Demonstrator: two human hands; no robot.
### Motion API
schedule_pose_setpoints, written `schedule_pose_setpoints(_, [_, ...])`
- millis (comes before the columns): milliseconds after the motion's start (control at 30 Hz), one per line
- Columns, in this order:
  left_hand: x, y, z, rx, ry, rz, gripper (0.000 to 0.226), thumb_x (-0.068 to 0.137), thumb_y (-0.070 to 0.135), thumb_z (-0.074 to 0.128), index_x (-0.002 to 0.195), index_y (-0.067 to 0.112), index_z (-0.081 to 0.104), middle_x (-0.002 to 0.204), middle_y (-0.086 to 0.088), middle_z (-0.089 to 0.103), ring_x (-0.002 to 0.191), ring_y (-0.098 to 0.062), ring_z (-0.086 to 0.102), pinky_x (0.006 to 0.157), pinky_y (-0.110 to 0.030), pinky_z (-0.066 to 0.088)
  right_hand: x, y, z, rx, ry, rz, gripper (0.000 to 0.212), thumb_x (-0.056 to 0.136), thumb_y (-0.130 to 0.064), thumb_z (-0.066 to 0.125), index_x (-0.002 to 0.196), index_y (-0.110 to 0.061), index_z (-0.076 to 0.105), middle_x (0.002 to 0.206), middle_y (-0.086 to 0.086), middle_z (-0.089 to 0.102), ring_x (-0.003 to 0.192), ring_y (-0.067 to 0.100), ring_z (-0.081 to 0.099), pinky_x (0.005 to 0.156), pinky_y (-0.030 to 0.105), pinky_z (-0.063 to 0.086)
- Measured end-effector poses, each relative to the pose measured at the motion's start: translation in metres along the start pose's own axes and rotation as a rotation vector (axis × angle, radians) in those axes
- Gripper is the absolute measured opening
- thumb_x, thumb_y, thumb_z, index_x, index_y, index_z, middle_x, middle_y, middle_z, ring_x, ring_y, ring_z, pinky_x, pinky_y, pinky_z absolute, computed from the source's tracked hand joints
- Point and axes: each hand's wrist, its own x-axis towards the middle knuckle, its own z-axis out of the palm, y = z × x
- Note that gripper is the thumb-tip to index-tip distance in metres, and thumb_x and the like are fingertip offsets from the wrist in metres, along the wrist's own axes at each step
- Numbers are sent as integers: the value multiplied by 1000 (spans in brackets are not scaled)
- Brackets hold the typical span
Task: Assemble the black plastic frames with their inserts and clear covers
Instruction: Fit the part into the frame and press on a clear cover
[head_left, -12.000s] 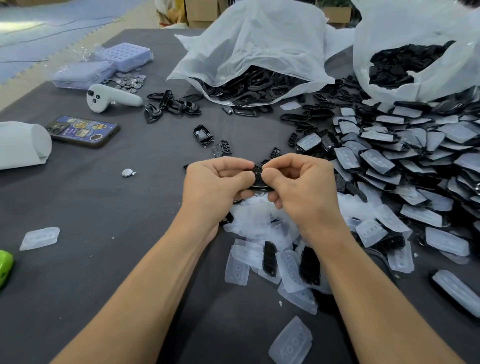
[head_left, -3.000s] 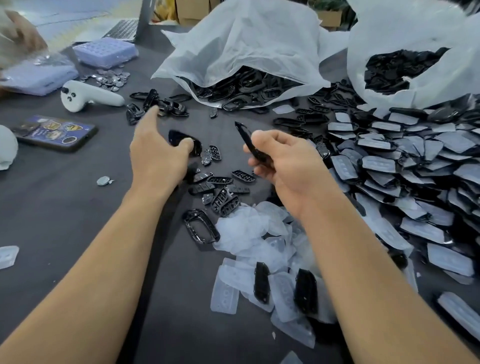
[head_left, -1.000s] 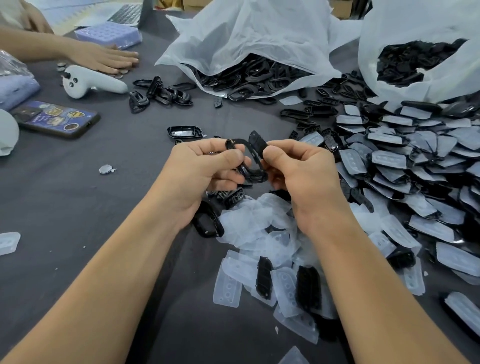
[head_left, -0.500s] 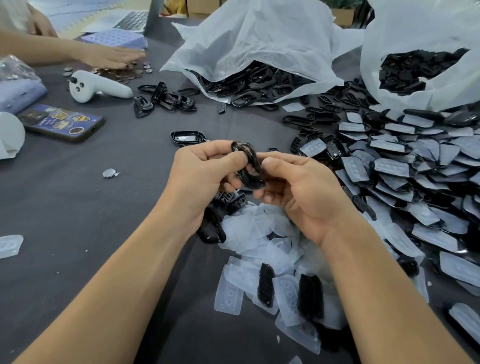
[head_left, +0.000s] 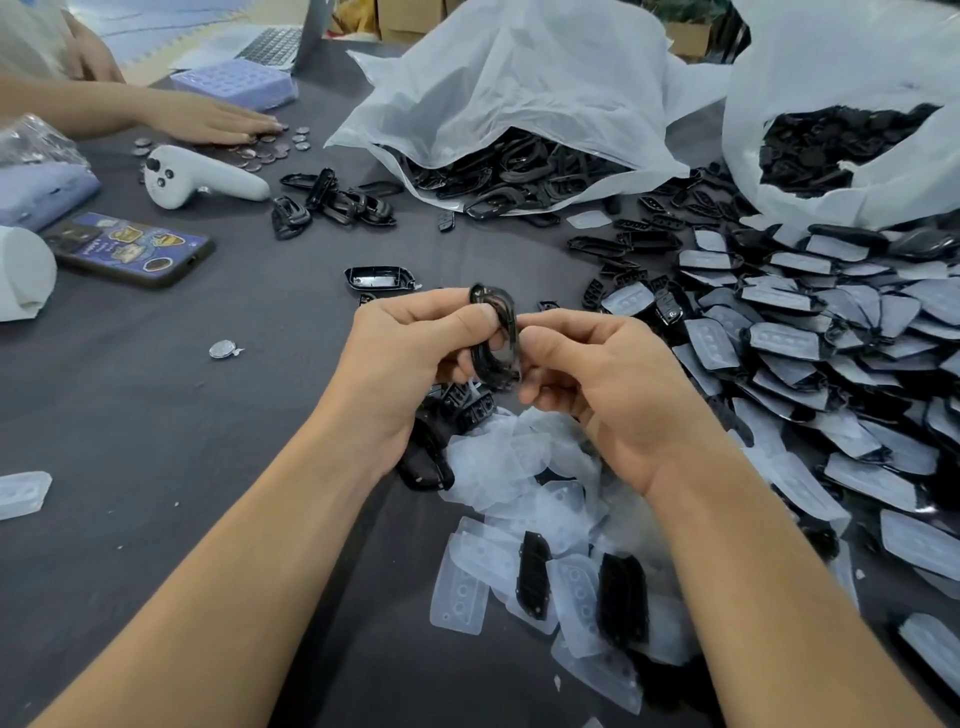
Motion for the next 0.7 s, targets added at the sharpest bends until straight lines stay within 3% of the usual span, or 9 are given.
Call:
schedule_pose_setpoints(133, [4, -2, -3, -7, 177, 48, 17, 89, 8, 75, 88, 22, 84, 74, -3, 76, 56, -10, 54, 52, -17, 47, 3, 3, 2, -215, 378, -128, 32, 100, -13, 63, 71, -17, 75, 64, 6, 72, 49, 13, 57, 44, 20, 42])
schedule_pose_setpoints(300, [6, -7, 0, 139, 359, 114, 19, 82, 11, 82, 96, 24, 81, 73, -5, 78, 53, -10, 65, 54, -23, 55, -4, 5, 18, -148, 363, -237, 34, 98, -17, 66, 67, -23, 75, 64, 4, 72, 47, 13, 60, 41, 22, 43])
schedule_pose_setpoints(467, [4, -9, 13, 145, 240, 137, 25, 89, 8, 79, 106, 26, 77, 82, -1, 81, 67, -21, 77, 64, -34, 63, -5, 15, 28, -549, 537, -366, 17, 93, -22, 67, 78, -23, 73, 61, -6, 70, 52, 11, 66, 55, 27, 52])
schedule_pose_setpoints(600, [1, -8, 16, 81, 95, 119, 40, 91, -11, 62, 112, 21, 73, 93, -2, 82, 83, -21, 79, 73, -35, 66, -4, 15, 29, -652, 623, -428, 17, 92, -24, 69, 76, -21, 71, 56, -13, 61, 56, 3, 59, 55, 12, 41])
schedule_pose_setpoints(700, [-3, -7, 17, 26, 84, 91, 37, 88, -15, 62, 104, 17, 74, 87, -6, 82, 74, -20, 79, 66, -27, 63, -6, 15, 31, -668, 660, -479, 19, 93, -21, 69, 74, -18, 69, 55, -14, 59, 60, 0, 59, 55, 8, 39])
